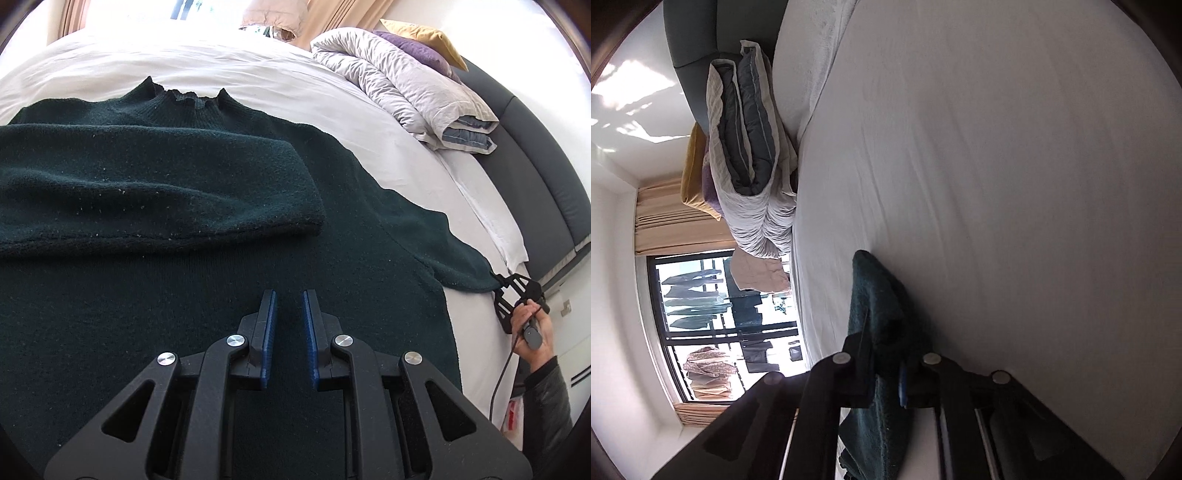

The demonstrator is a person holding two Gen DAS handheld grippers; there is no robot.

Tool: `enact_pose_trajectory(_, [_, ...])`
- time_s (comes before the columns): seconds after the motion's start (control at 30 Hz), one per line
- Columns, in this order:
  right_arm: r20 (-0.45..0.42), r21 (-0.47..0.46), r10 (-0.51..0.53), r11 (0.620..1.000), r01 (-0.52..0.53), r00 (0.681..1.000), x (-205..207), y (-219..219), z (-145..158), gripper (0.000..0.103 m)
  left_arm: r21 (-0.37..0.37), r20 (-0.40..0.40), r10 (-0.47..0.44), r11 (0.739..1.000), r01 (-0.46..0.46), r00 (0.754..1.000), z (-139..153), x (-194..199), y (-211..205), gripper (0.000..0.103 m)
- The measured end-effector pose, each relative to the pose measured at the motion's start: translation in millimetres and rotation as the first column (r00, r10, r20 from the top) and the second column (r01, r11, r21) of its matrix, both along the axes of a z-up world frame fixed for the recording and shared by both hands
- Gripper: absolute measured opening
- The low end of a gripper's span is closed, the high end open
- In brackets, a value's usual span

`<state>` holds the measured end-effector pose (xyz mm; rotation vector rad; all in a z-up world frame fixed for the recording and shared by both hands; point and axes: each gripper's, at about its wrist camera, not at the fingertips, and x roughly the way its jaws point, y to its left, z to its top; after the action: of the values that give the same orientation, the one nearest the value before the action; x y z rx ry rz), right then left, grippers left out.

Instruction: Fold small clothes

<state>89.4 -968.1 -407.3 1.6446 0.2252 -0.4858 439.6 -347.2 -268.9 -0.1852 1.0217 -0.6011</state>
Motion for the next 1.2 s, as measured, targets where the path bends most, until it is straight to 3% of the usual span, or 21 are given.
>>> enact_pose_trajectory(0.27, [-0.085,-0.182,0.027,0.982,-0.043,0.996,14,11,38,0.009,-0.018,-0.001,0.016,1.0,-0.016,1.0,1,6,12,0.014])
enact_pose_trajectory(0.37, [-0.121,-0.305,0.069,0.947,-0.103,0.99,31,28,72,0.009,-0.028,0.007,0.029,0.999,-0.029,1.0,5,11,19,0.014])
enact_pose_trajectory(0.43, [-0.148,-0.397,0.119,0.902,-0.169,0.982,51,49,101,0.009,-0.042,0.015,0.039,0.998,-0.039,0.999,11,15,24,0.014])
enact_pose_trajectory(0.57, [-0.206,-0.582,0.249,0.746,-0.323,0.946,105,119,158,0.009,-0.079,0.025,0.054,0.996,-0.052,0.998,23,23,35,0.014])
enact_pose_trajectory(0.7, [-0.299,-0.725,0.405,0.493,-0.482,0.864,164,229,199,0.009,-0.127,0.021,0.056,0.99,-0.053,0.998,40,37,46,0.014])
enact_pose_trajectory(0.77, [-0.358,-0.757,0.464,0.364,-0.542,0.81,188,287,203,0.009,-0.153,0.021,0.055,0.987,-0.051,0.998,49,42,52,0.028])
enact_pose_trajectory(0.83, [-0.42,-0.762,0.499,0.259,-0.593,0.758,209,336,196,0.009,-0.211,0.005,0.069,0.975,-0.066,0.998,57,48,61,0.076])
enact_pose_trajectory(0.93, [-0.476,-0.744,0.543,0.17,-0.646,0.692,228,388,178,0.009,-0.303,-0.058,0.073,0.949,-0.088,0.996,62,61,71,0.083])
enact_pose_trajectory(1.03, [-0.51,-0.736,0.554,0.116,-0.667,0.659,232,415,167,0.009,-0.342,-0.135,0.037,0.936,-0.082,0.99,59,73,71,0.083])
enact_pose_trajectory(1.13, [-0.56,-0.736,0.533,0.031,-0.676,0.634,231,439,162,0.009,-0.394,-0.194,-0.001,0.916,-0.077,0.981,59,82,71,0.083])
enact_pose_trajectory(1.2, [-0.578,-0.731,0.53,0.003,-0.683,0.621,230,447,156,0.009,-0.416,-0.237,-0.019,0.905,-0.084,0.971,57,90,73,0.083])
